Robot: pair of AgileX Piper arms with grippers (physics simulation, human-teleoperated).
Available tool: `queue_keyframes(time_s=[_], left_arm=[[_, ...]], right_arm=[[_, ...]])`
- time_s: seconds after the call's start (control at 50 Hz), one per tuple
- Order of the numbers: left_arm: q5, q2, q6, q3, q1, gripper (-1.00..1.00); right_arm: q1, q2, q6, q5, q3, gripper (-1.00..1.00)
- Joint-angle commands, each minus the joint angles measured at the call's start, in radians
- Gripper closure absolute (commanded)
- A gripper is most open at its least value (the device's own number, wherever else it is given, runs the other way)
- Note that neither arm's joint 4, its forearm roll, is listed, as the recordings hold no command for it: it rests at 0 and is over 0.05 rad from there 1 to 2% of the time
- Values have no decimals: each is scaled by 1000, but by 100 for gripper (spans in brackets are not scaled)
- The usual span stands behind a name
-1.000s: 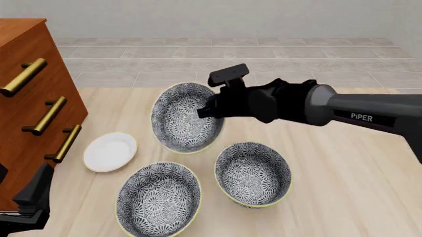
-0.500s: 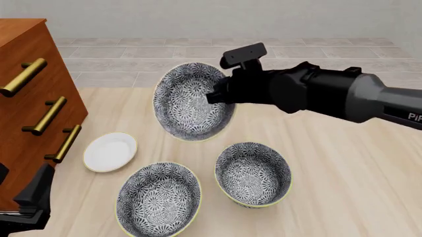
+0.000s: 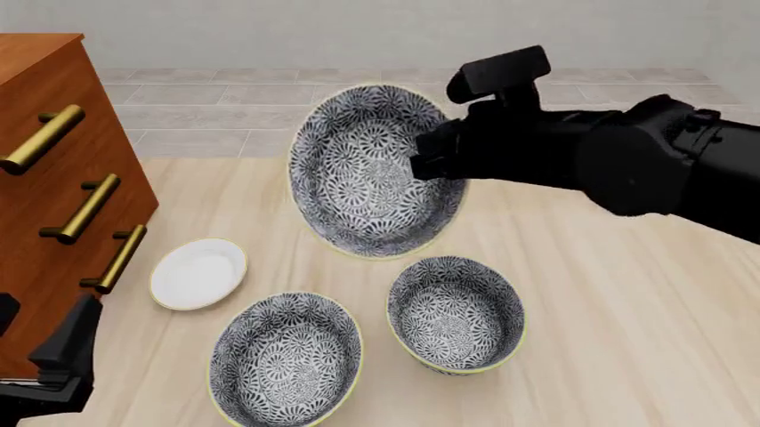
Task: Stack the bowl at the front on the bowl in the middle.
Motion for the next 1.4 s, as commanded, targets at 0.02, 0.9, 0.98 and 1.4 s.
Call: queue_keyframes(time_s=[0.02,0.9,0.98,1.4], left_arm=[[-16,16,0,0,0,-100],[-10,11,3,0,-13,-100],[-7,9,6,0,-14,-100],[0,1,0,0,-15,-100]], right_arm=[[-5,-132,-6,30,75,100],[-72,-310,-7,-3,308,100],[-76,-311,-7,-14,329,100],[-97,-257,5,-55,363,100]])
